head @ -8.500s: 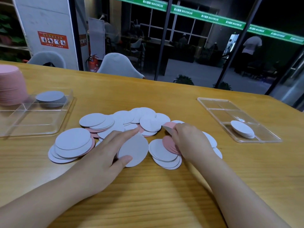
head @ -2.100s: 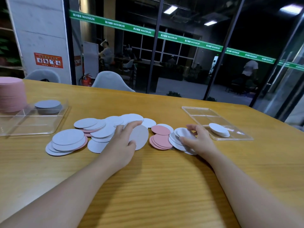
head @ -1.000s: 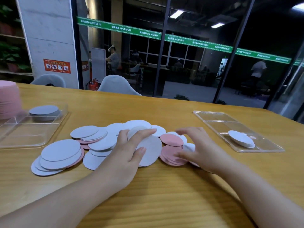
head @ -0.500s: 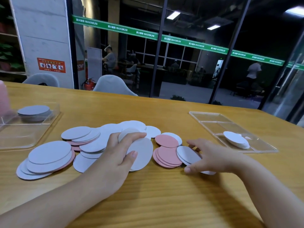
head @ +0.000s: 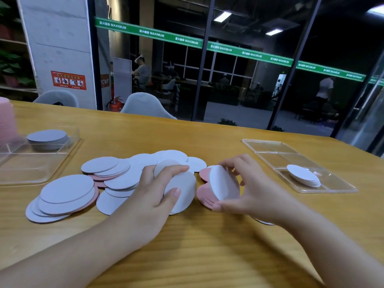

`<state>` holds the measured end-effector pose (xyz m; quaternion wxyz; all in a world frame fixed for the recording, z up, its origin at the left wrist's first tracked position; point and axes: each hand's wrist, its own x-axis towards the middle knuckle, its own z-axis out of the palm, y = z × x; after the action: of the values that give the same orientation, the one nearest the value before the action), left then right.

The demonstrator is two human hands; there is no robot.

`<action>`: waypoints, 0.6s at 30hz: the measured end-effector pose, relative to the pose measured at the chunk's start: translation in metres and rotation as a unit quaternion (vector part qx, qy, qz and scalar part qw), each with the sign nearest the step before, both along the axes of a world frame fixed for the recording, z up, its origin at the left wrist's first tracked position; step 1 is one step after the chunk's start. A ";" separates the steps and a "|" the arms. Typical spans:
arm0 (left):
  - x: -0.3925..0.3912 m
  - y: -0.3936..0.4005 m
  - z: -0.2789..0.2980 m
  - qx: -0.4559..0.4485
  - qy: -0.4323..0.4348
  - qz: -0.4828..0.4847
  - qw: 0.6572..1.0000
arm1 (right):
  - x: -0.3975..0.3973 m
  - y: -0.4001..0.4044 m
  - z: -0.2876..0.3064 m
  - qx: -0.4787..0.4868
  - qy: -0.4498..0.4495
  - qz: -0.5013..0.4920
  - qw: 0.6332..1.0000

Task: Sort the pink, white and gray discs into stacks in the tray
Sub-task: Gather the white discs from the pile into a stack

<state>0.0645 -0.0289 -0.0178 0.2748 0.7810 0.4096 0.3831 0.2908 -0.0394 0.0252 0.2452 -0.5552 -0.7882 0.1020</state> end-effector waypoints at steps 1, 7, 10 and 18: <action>0.000 0.000 0.000 -0.001 0.002 0.001 1.000 | -0.006 0.000 -0.003 0.014 -0.005 0.014 1.000; 0.002 0.000 -0.001 0.008 0.025 -0.001 1.000 | -0.030 0.003 -0.021 0.105 -0.050 0.042 0.992; 0.002 -0.001 -0.002 0.019 0.025 -0.003 1.000 | -0.040 0.003 -0.026 0.107 -0.037 0.062 0.992; 0.001 0.000 -0.005 0.044 0.024 0.003 0.999 | -0.027 0.004 -0.016 0.063 -0.088 0.058 0.992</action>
<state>0.0659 -0.0291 -0.0224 0.2298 0.8000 0.4009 0.3828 0.2636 -0.0351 0.0095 0.2024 -0.4988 -0.8426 0.0171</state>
